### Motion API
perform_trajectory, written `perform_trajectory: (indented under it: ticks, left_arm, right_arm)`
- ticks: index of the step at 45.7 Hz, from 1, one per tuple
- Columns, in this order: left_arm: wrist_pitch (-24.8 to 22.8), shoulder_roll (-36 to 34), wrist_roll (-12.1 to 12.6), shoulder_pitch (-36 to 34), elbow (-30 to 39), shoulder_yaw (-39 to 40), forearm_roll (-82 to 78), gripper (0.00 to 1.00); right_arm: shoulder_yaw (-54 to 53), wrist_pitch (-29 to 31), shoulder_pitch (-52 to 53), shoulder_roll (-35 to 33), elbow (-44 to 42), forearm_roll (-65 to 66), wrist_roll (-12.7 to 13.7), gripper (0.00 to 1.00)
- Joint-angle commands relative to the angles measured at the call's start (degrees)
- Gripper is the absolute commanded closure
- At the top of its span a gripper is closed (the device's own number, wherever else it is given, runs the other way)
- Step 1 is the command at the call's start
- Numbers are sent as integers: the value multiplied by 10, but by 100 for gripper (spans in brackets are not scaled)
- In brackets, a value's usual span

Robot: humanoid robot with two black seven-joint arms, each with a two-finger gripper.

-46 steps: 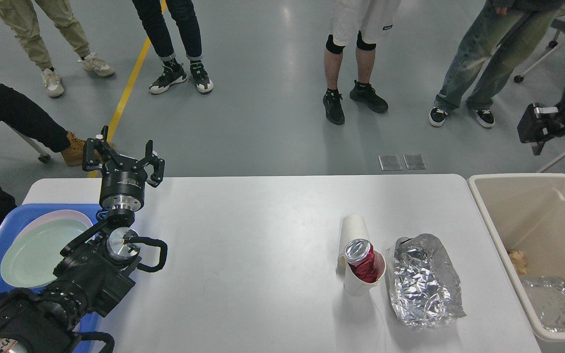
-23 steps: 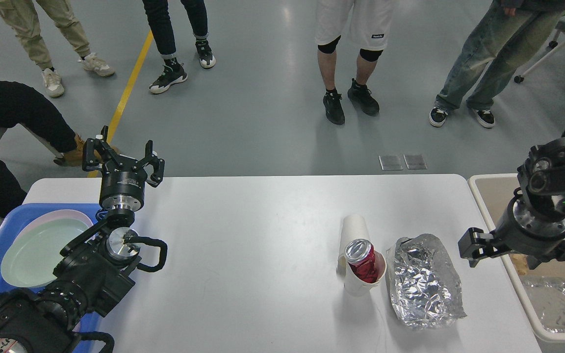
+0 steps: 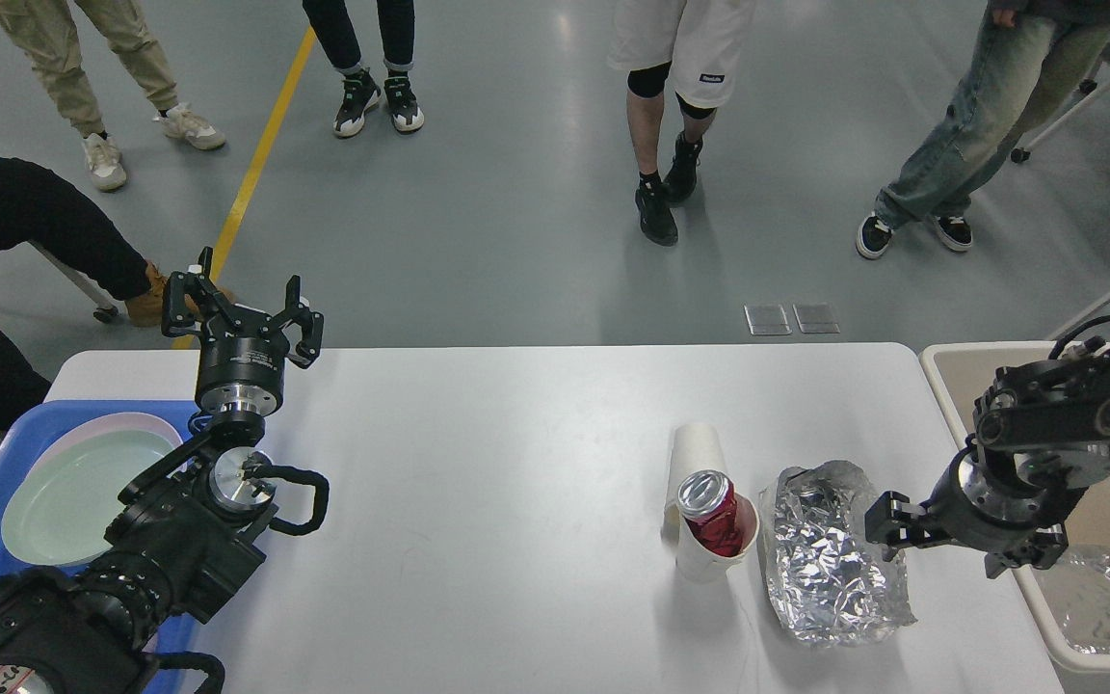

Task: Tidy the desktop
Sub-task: 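Lower the right gripper onto the silver foil wrapper and close it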

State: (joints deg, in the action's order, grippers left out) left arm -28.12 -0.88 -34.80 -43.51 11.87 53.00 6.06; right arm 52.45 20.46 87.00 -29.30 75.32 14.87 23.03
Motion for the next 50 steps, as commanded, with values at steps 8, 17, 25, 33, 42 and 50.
perform_trajectory:
  ticks: [8, 17, 25, 33, 42, 50]
  left_arm:
    - [0, 0, 0, 0, 0, 0, 0, 4]
    - [0, 0, 0, 0, 0, 0, 0, 4]
    - [-1, 0, 0, 0, 0, 0, 0, 4]
    - [0, 0, 0, 0, 0, 0, 0, 4]
    - [0, 0, 0, 0, 0, 0, 0, 4]
    - [0, 0, 0, 0, 0, 0, 0, 4]
  right_arm:
    - [-38, 0, -72, 25, -72, 1, 0, 1]
    - [-53, -1, -120, 53, -119, 1, 0, 1]
    - [-57, -1, -162, 73, -160, 1, 0, 1]
    - [-58, 0, -196, 94, -194, 1, 0, 10]
    - [-58, 12, -201, 93, -192, 0, 2, 85]
    - [-64, 65, -191, 89, -193, -4, 5, 100]
